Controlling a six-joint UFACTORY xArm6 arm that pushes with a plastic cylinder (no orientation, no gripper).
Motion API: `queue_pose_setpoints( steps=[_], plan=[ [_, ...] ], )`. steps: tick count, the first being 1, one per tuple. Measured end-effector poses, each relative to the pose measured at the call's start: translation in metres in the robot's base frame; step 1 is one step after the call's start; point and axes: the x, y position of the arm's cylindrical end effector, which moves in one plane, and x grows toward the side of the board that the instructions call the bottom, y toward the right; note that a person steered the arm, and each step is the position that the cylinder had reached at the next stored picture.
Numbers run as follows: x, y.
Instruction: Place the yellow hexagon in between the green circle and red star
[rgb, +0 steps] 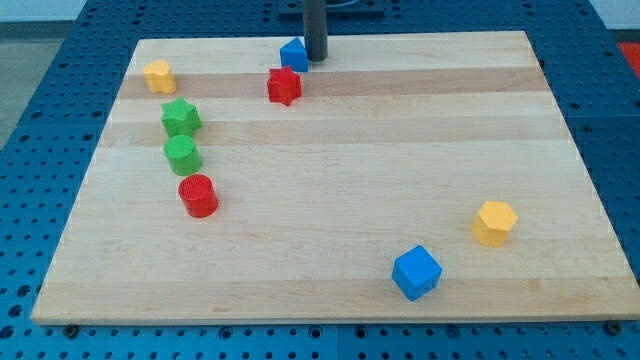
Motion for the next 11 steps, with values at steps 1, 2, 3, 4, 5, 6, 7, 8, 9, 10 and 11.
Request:
queue_pose_setpoints(
  steps=[1, 2, 3, 4, 5, 6, 7, 8, 9, 10, 11],
  plan=[
    [0.044, 0.093],
    [0.141, 0.116],
    [0.228, 0.182],
    [0.294, 0.263],
    [0.306, 0.264],
    [0.309, 0.208],
    [0.311, 0.162],
    [0.273, 0.131],
    [0.235, 0.113],
    [0.195, 0.09],
    [0.18, 0.049]
  ],
)
